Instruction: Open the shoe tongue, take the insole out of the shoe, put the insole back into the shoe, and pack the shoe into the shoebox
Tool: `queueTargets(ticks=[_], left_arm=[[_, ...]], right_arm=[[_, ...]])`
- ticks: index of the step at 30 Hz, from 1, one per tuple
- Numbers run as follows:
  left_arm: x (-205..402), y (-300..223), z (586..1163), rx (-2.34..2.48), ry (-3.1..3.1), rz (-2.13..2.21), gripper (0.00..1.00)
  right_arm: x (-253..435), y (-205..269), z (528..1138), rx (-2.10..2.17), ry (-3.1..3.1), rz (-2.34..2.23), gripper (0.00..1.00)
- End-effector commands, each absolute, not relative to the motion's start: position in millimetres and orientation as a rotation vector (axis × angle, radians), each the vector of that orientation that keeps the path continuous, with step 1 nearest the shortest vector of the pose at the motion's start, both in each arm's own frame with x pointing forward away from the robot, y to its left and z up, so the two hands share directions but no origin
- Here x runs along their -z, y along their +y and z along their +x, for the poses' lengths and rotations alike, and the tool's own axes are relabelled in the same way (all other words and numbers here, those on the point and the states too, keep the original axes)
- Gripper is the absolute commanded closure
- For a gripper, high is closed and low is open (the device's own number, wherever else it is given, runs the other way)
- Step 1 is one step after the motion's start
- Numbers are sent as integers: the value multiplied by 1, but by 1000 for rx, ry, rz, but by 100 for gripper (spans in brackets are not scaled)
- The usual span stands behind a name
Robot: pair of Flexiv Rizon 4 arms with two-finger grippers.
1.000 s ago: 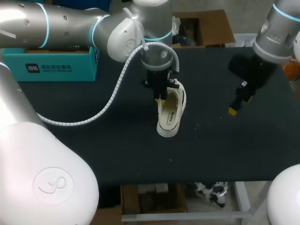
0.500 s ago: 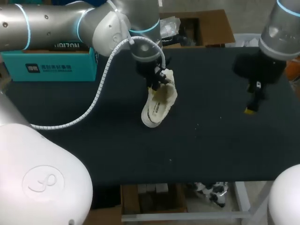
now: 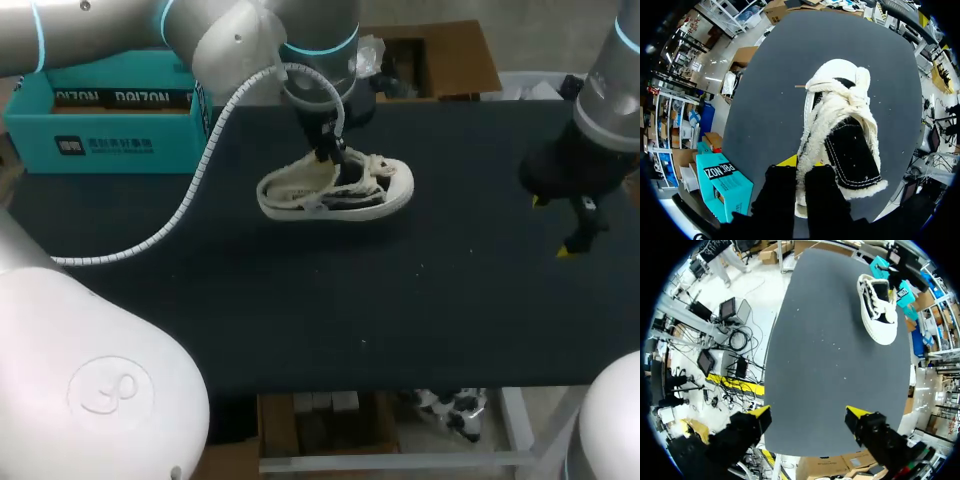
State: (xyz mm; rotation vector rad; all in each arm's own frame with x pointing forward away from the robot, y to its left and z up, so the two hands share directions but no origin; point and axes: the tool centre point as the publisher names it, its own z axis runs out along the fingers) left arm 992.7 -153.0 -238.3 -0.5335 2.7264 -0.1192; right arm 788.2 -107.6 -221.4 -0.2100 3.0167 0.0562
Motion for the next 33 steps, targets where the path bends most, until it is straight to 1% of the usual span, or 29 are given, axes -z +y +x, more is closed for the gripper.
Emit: queueTargets(ticks=[1,5,10,16,25,33], left_arm=[[189,-137,998,156,2645,-496,100],[150,-108,1034,203,2573,-451,100],[104,-56,1089,251,2518,-377,100],[69,8,1144,203,2467,-292,100],[58,118,1188,159,2406,-254,100],[76,204,1212,156,2418,-321,100]], right_arm=[[221,-108,788,-54,3020,-209,0],[221,-108,788,-54,3020,-209,0],[221,-108,788,-54,3020,-209,0],[221,-108,788,-54,3020,-209,0],[221,-108,788,-54,3020,-209,0],[221,-108,788,-54,3020,-209,0]])
